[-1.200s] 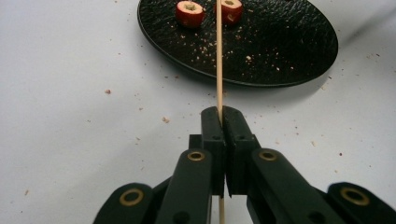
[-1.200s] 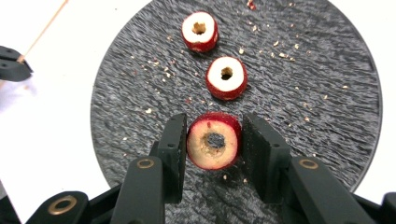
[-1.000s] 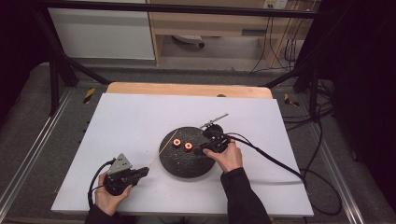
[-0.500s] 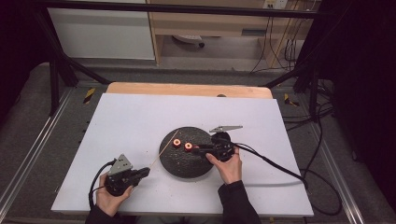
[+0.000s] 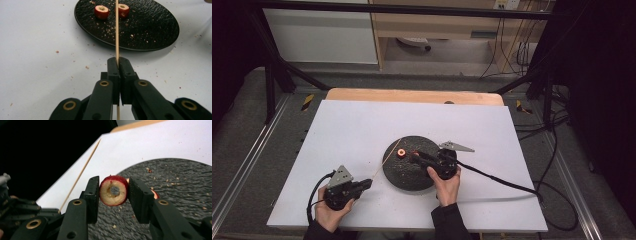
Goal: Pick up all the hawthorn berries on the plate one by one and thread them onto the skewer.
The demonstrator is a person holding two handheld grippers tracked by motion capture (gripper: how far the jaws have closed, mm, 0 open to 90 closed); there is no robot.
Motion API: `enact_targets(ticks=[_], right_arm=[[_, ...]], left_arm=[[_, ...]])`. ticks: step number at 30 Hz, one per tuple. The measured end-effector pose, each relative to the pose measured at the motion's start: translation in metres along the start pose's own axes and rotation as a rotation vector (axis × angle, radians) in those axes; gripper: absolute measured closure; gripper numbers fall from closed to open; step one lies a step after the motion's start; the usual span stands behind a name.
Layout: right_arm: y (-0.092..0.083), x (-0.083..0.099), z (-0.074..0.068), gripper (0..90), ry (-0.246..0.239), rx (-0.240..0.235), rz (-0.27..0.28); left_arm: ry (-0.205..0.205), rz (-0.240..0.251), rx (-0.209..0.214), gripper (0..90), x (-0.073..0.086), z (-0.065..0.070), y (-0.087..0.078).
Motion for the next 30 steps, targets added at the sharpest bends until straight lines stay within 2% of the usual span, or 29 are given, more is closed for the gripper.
enact_targets(ticks=[7,13,18,24,25,29,30], right_arm=[[0.002,0.0,-0.001,62.5,0.055,0.027,0.126],[0.001,-0.006,-0.001,62.5,0.092,0.045,0.21],[0.003,-0.01,-0.001,62.5,0.13,0.047,0.262],[0.003,-0.016,0.002,62.6,0.149,0.061,0.31],[0.003,-0.018,0.003,62.6,0.169,0.06,0.326],[0.005,-0.019,0.006,62.6,0.181,0.059,0.334],[0.006,-0.022,0.007,62.6,0.2,0.049,0.348]], left_arm=[[-0.004,0.006,-0.002,88.0,0.0,0.0,0.001],[-0.005,0.018,-0.005,88.0,0.0,0.001,0.001],[-0.001,0.018,-0.004,88.0,0.001,0.004,0.002],[0.003,0.029,-0.001,88.0,0.001,0.007,0.002],[0.004,0.03,0.001,88.0,0.001,0.008,0.002],[0.006,0.034,0.003,88.1,0.001,0.01,0.003],[0.003,0.033,0.006,88.0,0.002,0.01,0.004]])
Point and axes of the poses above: each handheld gripper's, and its own axes: y roughly forward along the jaws, x roughly out of its underside, z roughly to its right, the point moved 5 cm from there along y, roughly forward along the jaws, and after that the axes turned 15 degrees about -y, right-handed, at the moved point
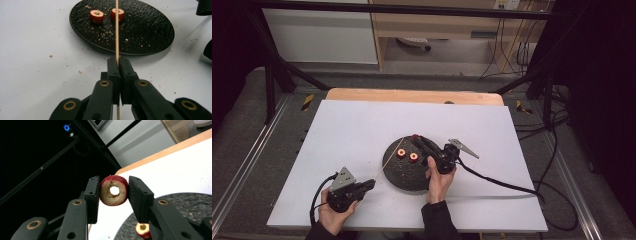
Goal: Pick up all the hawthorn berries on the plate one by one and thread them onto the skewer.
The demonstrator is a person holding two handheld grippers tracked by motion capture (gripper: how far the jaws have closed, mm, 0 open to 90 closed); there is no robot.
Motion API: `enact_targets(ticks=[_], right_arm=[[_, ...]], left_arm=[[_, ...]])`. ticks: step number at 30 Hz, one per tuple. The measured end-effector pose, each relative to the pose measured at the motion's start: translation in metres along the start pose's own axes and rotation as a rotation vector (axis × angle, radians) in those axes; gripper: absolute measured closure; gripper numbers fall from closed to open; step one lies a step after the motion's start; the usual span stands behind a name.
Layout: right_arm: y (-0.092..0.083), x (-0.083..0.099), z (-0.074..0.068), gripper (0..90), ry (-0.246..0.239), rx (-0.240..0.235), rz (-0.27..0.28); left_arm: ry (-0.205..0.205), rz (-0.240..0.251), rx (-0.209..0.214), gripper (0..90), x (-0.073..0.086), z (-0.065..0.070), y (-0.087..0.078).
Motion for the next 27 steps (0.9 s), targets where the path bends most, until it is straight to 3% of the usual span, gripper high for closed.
enact_targets(ticks=[8,14,27], right_arm=[[0.007,-0.009,0.006,62.7,0.068,0.003,0.061],[0.009,-0.009,0.008,62.8,0.085,0.0,0.077],[0.01,-0.005,0.007,62.8,0.114,-0.023,0.086]], left_arm=[[-0.008,0.0,0.013,88.1,0.001,0.007,0.005],[-0.02,0.003,0.037,88.1,0.0,0.014,0.011],[-0.015,0.007,0.039,88.1,-0.001,0.019,0.016]])
Point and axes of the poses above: each handheld gripper's, and its own axes: y roughly forward along the jaws, x roughly out of its underside, z roughly to its right, the point moved 5 cm from there along y, roughly forward along the jaws, and after that the axes turned 15 degrees about -y, right-handed, at the moved point
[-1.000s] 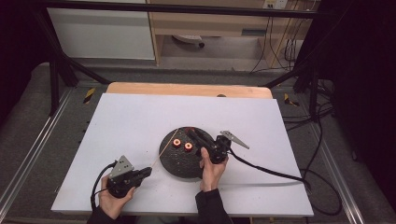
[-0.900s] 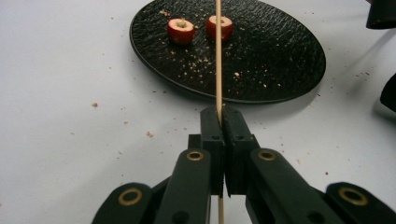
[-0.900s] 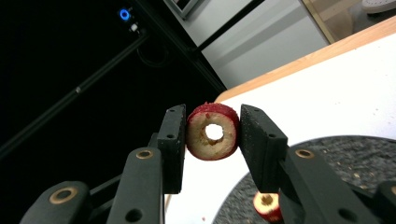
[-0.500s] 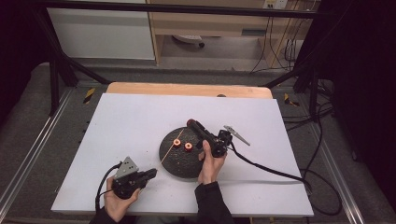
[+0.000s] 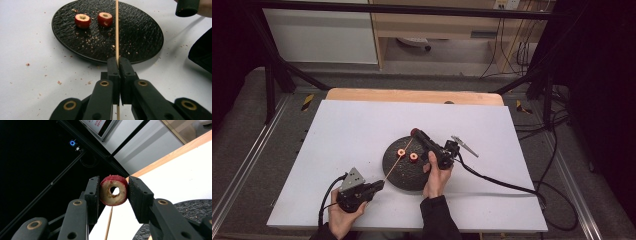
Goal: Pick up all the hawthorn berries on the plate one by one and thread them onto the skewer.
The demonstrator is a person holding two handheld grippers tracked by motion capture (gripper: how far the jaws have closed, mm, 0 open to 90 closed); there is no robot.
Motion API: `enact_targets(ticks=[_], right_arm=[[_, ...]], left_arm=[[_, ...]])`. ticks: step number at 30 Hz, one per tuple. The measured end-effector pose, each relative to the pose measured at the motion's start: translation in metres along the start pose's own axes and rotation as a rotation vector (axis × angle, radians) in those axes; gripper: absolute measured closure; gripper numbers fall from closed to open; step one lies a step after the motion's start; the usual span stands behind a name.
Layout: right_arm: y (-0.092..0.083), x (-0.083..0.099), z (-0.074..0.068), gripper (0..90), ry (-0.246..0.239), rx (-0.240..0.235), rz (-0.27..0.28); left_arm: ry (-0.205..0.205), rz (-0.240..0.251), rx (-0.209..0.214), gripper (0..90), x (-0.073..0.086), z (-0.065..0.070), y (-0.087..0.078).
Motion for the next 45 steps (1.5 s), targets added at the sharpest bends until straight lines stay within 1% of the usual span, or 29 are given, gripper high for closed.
enact_targets(ticks=[6,8,11,12,13,17,19,27,32,39,40,45], right_arm=[[0.0,0.004,-0.001,62.9,0.01,-0.01,-0.004],[0.0,0.006,-0.001,62.9,0.004,-0.01,-0.004],[0.001,0.009,-0.002,63.0,0.006,-0.011,-0.008],[0.002,0.01,-0.002,63.0,0.003,-0.012,-0.008],[0.002,0.012,-0.003,63.1,0.002,-0.015,-0.011],[0.004,0.016,-0.005,63.2,-0.002,-0.022,-0.02],[0.004,0.017,-0.005,63.2,0.001,-0.023,-0.02],[0.0,0.016,-0.009,63.4,-0.009,-0.033,-0.022],[-0.003,0.019,-0.011,63.4,-0.015,-0.039,-0.031],[-0.007,0.024,-0.015,63.4,-0.028,-0.041,-0.03],[-0.009,0.026,-0.016,63.4,-0.037,-0.044,-0.038],[-0.011,0.031,-0.018,63.4,-0.042,-0.046,-0.051]], left_arm=[[-0.009,0.015,0.001,88.1,-0.001,0.003,0.002],[-0.016,0.019,-0.001,88.1,-0.001,0.004,0.003],[-0.03,0.026,-0.006,88.1,-0.003,0.007,0.006],[-0.04,0.039,-0.018,88.2,-0.004,0.008,0.007],[-0.04,0.039,-0.018,88.2,-0.004,0.008,0.007],[-0.065,0.048,-0.014,88.2,-0.008,0.009,0.007],[-0.063,0.049,-0.017,88.2,-0.01,0.009,0.007],[-0.057,0.055,-0.007,88.2,-0.023,0.014,0.013],[-0.06,0.053,0.002,88.3,-0.032,0.015,0.018],[-0.051,0.049,0.008,88.3,-0.045,0.019,0.025],[-0.052,0.047,0.012,88.4,-0.046,0.02,0.025],[-0.049,0.037,0.014,88.4,-0.052,0.021,0.03]])
Point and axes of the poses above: each handheld gripper's, and its own axes: y roughly forward along the jaws, x roughly out of its underside, z roughly to its right, the point moved 5 cm from there along y, roughly forward along the jaws, and after that the axes turned 15 degrees about -y, right-handed, at the moved point
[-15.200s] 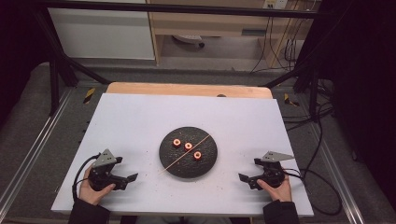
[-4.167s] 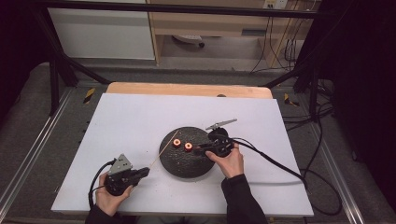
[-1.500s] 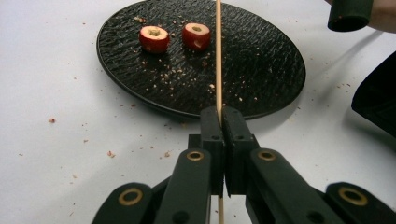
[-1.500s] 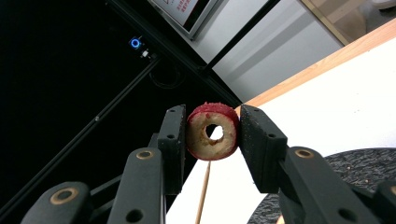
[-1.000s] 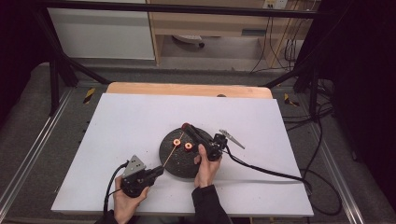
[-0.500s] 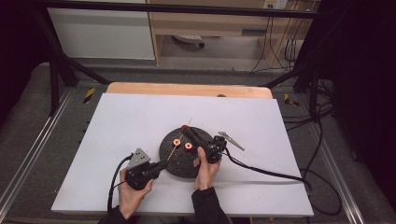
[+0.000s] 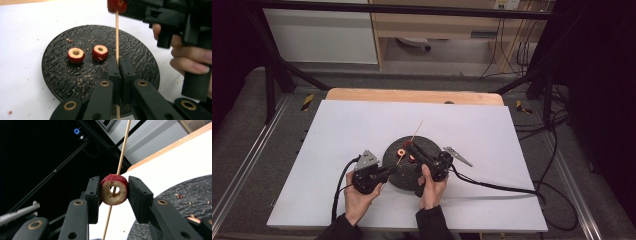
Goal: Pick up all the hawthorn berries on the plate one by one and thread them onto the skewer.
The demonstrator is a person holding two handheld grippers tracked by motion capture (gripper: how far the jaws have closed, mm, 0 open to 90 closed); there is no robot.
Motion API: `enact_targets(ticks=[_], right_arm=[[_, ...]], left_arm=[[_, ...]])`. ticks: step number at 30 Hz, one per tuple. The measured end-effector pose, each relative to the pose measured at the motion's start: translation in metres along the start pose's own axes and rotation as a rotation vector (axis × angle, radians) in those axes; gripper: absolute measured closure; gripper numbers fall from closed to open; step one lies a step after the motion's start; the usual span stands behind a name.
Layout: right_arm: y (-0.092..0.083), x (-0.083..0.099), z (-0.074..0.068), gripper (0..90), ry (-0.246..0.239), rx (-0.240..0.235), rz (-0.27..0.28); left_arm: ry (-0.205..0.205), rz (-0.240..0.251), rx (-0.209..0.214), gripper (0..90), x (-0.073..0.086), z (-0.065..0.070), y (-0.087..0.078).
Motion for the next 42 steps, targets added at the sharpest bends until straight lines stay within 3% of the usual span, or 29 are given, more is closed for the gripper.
enact_targets(ticks=[21,28,29,35,42], right_arm=[[-0.005,0.014,-0.003,61.8,-0.019,-0.003,-0.078],[-0.007,0.009,-0.001,46.0,-0.083,0.024,-0.12],[-0.007,0.007,0.0,38.6,-0.106,0.024,-0.145],[-0.007,0.005,0.005,21.7,-0.187,0.019,-0.234],[-0.008,0.005,0.011,9.5,-0.247,0.018,-0.342]], left_arm=[[0.013,-0.002,0.006,88.5,-0.012,0.003,0.013],[0.015,-0.013,-0.006,88.5,-0.006,-0.005,0.005],[0.013,-0.014,-0.009,88.5,-0.005,-0.007,0.003],[0.013,-0.028,-0.023,88.4,0.004,-0.019,-0.008],[0.015,-0.036,-0.018,88.4,0.014,-0.025,-0.022]])
Point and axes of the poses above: each handheld gripper's, and its own axes: y roughly forward along the jaws, x roughly out of its underside, z roughly to its right, the point moved 5 cm from there along y, roughly forward along the jaws, and after that the axes turned 15 degrees about -y, right-handed, at the moved point
